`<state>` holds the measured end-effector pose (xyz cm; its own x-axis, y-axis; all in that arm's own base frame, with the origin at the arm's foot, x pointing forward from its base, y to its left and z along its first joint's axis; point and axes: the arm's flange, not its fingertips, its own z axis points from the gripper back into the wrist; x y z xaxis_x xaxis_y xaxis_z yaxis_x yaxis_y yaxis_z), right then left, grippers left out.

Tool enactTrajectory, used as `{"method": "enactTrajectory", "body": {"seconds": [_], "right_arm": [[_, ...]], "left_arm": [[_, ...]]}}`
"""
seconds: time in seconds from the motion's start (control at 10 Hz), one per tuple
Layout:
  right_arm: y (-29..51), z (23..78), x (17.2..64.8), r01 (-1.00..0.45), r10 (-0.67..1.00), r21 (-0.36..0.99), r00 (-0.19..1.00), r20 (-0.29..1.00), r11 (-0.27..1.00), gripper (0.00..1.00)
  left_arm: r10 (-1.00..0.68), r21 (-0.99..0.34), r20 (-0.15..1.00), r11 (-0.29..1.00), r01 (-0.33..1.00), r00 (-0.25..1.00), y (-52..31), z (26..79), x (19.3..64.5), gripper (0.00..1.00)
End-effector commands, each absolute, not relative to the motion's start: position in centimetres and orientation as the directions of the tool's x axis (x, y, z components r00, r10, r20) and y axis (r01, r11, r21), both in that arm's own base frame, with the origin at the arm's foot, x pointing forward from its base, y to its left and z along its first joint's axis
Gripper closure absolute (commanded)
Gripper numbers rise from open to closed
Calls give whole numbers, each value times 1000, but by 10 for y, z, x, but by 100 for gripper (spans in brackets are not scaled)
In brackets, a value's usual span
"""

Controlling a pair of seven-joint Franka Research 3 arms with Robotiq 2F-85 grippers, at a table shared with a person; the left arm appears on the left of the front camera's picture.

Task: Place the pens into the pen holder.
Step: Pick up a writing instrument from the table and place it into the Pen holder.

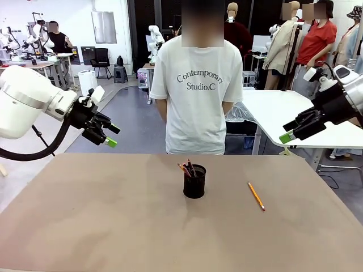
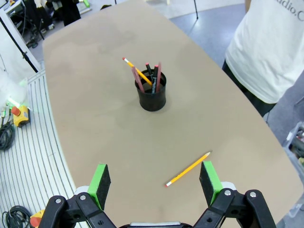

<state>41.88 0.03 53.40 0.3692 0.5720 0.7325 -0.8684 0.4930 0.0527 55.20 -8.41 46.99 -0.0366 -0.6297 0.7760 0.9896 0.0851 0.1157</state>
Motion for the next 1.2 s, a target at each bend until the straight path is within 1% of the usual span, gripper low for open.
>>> {"method": "enactTrajectory", "body": {"seconds": [0.0, 0.1, 0.2, 0.3, 0.4, 0.6, 0.8, 1.0, 1.1], "right_arm": [[0, 534, 419, -868, 572, 53, 369, 732, 493, 0], [13, 535, 424, -838, 551, 101, 438, 711, 536, 0], [21, 538, 435, -819, 533, 162, 495, 686, 551, 0], [32, 544, 444, -773, 507, 233, 579, 638, 590, 0], [38, 555, 459, -722, 491, 284, 654, 575, 631, 0], [57, 561, 486, -597, 445, 333, 784, 432, 730, 0], [75, 550, 525, -474, 401, 314, 875, 271, 822, 0], [88, 530, 551, -406, 373, 248, 912, 169, 880, 0], [97, 515, 559, -365, 340, 199, 928, 152, 909, 0]], "left_arm": [[-625, 109, 780, 81, 991, -35, -82, 472, 551, 0], [-625, 109, 780, 81, 991, -35, -82, 472, 551, 0], [-625, 109, 780, 81, 991, -35, -82, 472, 551, 0], [-625, 109, 780, 81, 991, -35, -82, 472, 551, 0], [-625, 109, 780, 81, 991, -35, -82, 472, 551, 0], [-625, 109, 780, 81, 991, -35, -82, 472, 551, 0], [-625, 109, 780, 81, 991, -35, -82, 472, 551, 0], [-625, 109, 780, 81, 991, -35, -82, 472, 551, 0], [-625, 109, 780, 81, 991, -35, -82, 472, 551, 0]]}}
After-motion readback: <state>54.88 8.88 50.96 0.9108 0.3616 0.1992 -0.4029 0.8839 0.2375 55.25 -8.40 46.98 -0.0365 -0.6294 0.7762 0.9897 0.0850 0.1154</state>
